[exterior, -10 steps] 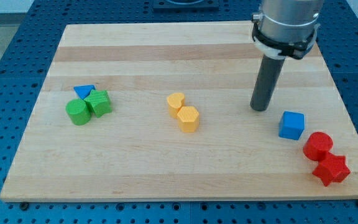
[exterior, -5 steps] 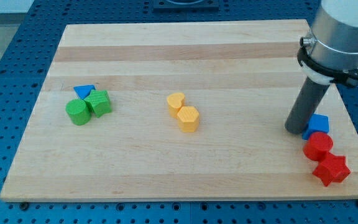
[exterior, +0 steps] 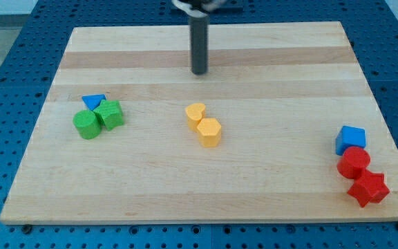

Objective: Slightly push the blue cube into the red circle

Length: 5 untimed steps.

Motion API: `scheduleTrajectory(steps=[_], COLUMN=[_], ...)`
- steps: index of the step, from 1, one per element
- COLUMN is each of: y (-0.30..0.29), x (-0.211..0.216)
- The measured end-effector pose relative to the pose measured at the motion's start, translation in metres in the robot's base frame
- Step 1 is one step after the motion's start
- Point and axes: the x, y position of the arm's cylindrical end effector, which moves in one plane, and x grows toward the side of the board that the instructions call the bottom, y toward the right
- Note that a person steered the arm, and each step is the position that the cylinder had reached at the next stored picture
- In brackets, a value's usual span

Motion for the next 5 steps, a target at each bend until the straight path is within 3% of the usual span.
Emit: scheduleTrajectory(steps=[1, 2, 3, 5], y=[-0.064, -0.137, -0.206, -0.258], x=[-0.04, -0.018, 0.049, 0.098])
